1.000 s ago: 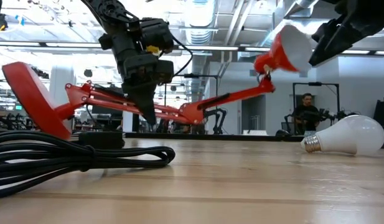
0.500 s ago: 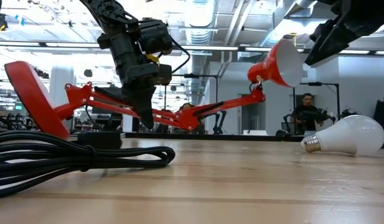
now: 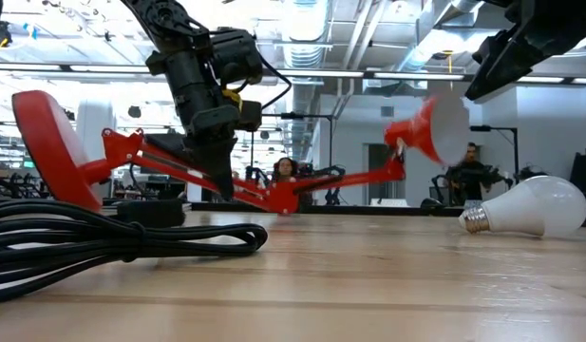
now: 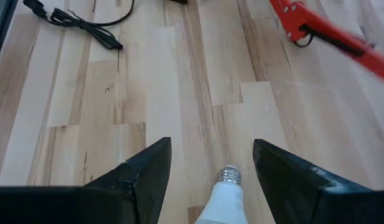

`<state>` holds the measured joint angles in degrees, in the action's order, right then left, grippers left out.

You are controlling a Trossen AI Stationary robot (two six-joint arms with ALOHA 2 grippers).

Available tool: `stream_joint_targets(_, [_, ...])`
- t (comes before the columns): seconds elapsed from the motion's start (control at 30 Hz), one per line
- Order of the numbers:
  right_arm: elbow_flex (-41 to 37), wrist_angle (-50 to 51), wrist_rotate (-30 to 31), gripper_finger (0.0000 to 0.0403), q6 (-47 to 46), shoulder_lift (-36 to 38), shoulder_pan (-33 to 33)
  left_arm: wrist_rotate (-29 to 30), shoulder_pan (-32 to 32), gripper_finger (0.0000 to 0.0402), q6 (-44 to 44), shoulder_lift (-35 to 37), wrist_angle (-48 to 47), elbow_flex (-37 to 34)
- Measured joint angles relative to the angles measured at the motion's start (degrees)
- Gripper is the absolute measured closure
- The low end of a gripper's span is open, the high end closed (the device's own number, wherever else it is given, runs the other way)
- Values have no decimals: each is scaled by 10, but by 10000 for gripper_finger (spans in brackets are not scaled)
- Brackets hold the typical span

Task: Screw lightbulb
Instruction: Insert the lightbulb in the lamp

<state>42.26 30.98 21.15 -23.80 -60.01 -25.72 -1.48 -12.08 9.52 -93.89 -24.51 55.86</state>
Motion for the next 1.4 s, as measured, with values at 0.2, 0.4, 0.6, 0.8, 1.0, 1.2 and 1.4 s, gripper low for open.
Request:
stream_joint_targets(0.2, [24,-5,0,163,-2,0,-2,5,0,345,0,0,0,0])
stream_joint_targets(0.4, [46,32,65,163,-2,0,-2,11,0,344,-8,0,-2,0])
stream_joint_targets(0.6, [46,119,173,163,-39,0,5,13,0,344,-12,0,-2,0])
stream_joint_targets(0.8, [46,131,179,163,-47,0,15,28,0,344,-32,0,-2,1])
stream_joint_targets(1.0, [46,132,179,163,-47,0,15,61,0,344,-39,1,-1,2])
stream_joint_targets(1.2, [46,137,179,163,-50,0,15,78,0,344,-60,2,0,15])
stream_joint_targets(1.4, [46,137,179,163,-62,0,15,77,-2,332,-67,3,-3,17])
